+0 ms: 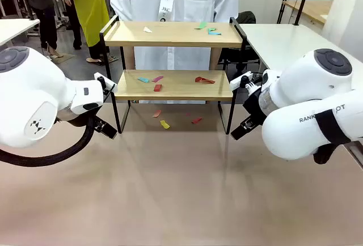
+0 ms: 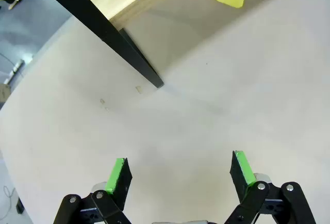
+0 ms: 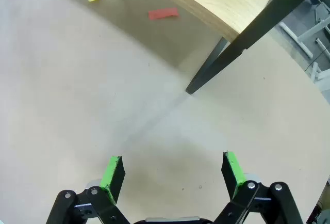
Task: Clean the shelf.
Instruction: Pick up the Duster handed by the human.
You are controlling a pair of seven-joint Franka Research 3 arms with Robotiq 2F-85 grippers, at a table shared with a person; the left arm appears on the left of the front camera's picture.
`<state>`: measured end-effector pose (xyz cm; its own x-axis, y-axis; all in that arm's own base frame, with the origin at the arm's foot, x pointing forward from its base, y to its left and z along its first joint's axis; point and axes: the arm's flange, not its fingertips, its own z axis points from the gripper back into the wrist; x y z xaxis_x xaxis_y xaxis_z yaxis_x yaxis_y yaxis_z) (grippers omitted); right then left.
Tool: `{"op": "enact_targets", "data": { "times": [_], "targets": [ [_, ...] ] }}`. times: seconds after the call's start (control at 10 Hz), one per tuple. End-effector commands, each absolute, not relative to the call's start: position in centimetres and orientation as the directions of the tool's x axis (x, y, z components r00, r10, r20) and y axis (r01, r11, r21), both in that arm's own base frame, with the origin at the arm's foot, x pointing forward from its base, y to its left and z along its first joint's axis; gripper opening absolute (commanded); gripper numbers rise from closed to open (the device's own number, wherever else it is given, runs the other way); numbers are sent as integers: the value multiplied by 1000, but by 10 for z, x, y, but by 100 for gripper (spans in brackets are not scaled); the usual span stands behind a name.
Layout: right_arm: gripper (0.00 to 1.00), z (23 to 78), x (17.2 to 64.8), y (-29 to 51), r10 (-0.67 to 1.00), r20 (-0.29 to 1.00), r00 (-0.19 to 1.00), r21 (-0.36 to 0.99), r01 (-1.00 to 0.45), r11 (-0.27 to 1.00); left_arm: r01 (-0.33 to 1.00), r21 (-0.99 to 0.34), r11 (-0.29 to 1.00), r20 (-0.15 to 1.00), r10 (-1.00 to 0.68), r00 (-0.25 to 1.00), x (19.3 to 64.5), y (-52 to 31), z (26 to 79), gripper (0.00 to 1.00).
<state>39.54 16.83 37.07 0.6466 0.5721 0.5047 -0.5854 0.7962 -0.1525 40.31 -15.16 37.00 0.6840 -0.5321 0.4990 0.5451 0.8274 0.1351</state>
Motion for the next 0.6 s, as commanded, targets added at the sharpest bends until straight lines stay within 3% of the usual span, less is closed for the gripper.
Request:
{"op": "enact_targets", "data": {
  "times": [0.0,0.5],
  "targets": [
    [100,371,395,168,572,505,646,-153,-585,796,545,135,827,499,-532,684,403,-152,370,100],
    [100,371,395,168,572,505,646,-153,-585,796,545,135,827,499,-532,684,403,-152,370,100]
  ]
}}
